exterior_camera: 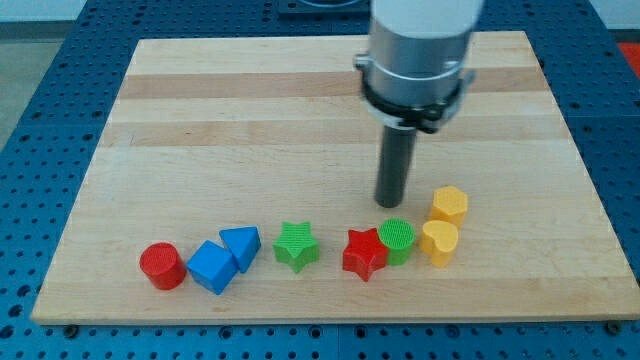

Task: Move the red circle top right to the green star

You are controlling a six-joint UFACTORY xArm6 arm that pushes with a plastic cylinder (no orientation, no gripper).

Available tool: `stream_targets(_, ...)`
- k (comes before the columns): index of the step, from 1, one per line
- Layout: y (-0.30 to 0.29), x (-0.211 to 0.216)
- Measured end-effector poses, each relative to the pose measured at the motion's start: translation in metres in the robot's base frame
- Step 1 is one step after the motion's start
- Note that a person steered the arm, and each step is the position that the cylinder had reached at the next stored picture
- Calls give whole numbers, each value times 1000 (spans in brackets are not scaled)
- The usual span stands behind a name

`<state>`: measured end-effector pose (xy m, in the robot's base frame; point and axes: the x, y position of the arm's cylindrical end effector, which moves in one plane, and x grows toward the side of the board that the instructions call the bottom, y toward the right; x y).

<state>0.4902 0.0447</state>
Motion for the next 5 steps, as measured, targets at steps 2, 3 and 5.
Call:
stream_targets(2,-86,0)
stream_targets(3,-133,0)
stream_targets(5,-199,13)
